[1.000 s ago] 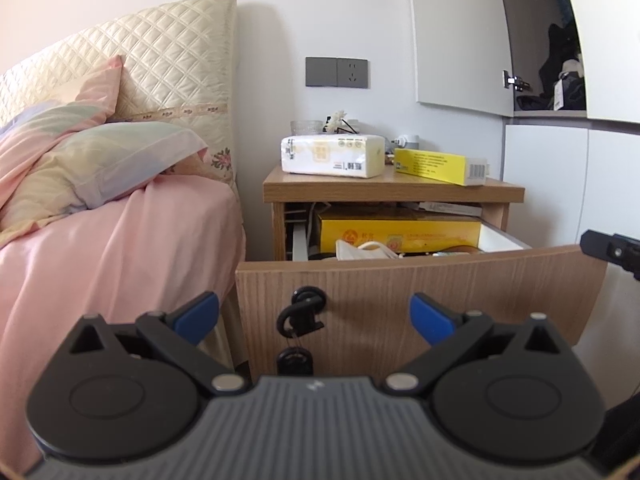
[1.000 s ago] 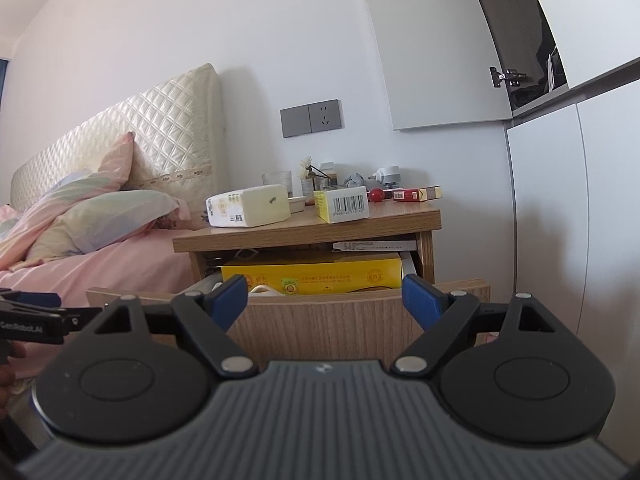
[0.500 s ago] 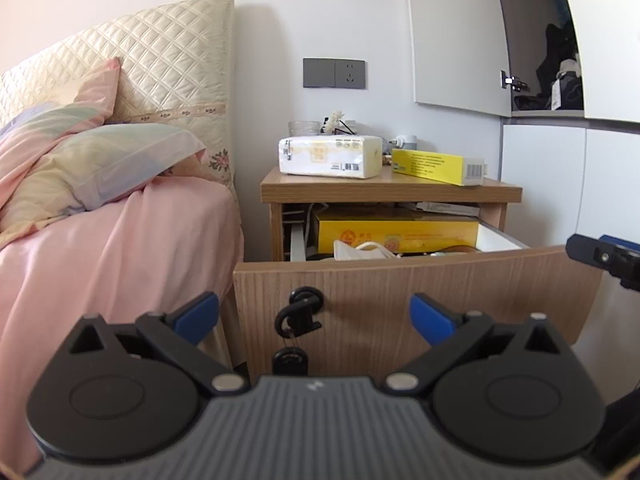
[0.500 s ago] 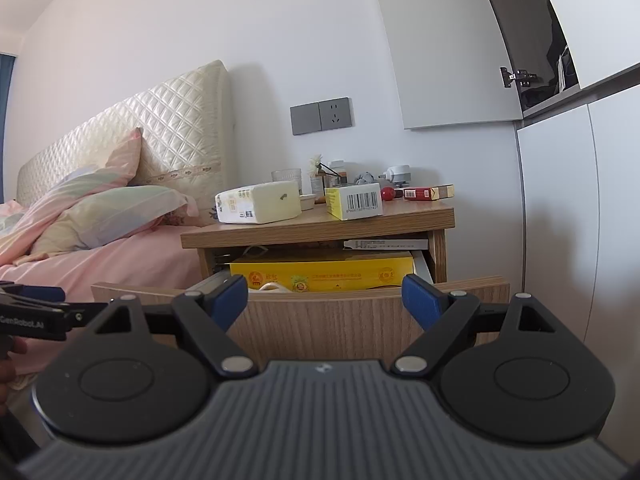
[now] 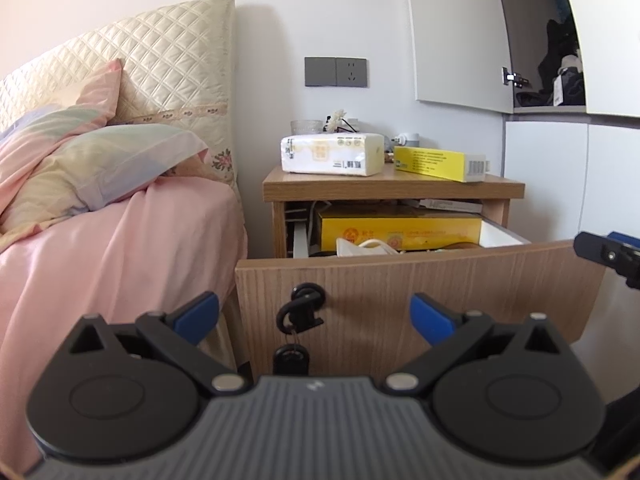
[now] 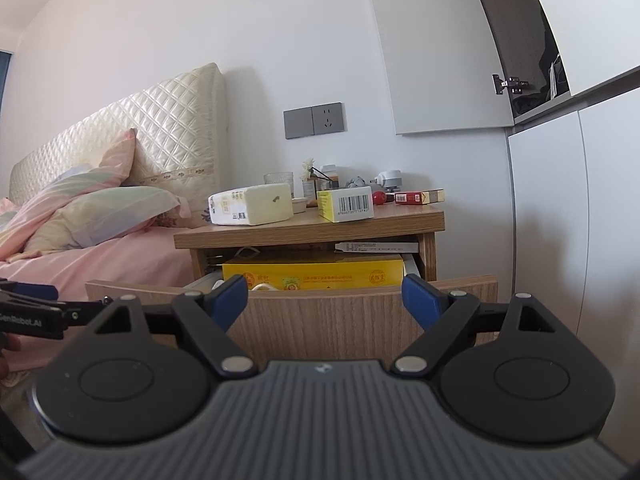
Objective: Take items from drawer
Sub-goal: 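Push the drawer front closed with the right tool while the left tool holds the knob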
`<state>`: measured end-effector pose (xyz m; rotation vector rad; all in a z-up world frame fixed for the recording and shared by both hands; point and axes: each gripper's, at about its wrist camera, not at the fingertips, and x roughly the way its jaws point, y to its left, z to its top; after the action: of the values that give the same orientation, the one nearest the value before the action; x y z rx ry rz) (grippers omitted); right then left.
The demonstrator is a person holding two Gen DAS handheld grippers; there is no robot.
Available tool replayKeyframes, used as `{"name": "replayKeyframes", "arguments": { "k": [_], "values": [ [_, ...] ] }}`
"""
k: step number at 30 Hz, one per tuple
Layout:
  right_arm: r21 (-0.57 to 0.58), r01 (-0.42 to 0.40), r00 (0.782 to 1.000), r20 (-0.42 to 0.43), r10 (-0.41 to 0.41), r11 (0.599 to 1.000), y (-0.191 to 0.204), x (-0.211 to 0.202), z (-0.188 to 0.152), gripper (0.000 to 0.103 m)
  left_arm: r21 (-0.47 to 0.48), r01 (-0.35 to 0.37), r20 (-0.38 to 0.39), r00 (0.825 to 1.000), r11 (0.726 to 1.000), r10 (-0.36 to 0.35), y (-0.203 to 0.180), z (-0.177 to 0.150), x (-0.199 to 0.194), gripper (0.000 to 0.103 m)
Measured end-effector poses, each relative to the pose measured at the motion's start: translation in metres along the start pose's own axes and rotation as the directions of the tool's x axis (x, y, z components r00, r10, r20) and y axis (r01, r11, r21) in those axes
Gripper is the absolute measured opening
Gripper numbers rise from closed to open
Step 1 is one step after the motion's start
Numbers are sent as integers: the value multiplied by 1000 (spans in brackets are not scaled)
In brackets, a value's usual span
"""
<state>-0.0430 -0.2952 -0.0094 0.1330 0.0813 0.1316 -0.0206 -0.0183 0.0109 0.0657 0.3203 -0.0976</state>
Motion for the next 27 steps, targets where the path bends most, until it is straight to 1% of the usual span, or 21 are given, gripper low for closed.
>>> {"name": "replayKeyframes", "arguments": {
  "k": [12, 18, 21, 24, 27],
  "values": [
    [16, 7, 1000, -5, -7, 1000, 2, -8, -7, 86, 16, -1, 10, 1000, 1000, 1, -9, -7, -9, 103],
    [23, 24, 1000, -18, -24, 999, -4, -6, -8, 86, 32, -15, 12, 1000, 999, 14, -14, -11, -3, 103],
    [26, 21, 999, -32, -20, 999, -7, -4, -10, 86, 34, -24, 5, 1000, 999, 24, -15, -14, 4, 103],
    [33, 8, 999, -39, -7, 999, -9, -2, -12, 86, 28, -22, 5, 1000, 999, 22, -17, -16, 8, 103],
    [48, 5, 999, -41, -3, 999, -12, 0, -15, 86, 2, -11, 18, 1000, 1000, 11, -17, -21, 11, 102]
  ]
}}
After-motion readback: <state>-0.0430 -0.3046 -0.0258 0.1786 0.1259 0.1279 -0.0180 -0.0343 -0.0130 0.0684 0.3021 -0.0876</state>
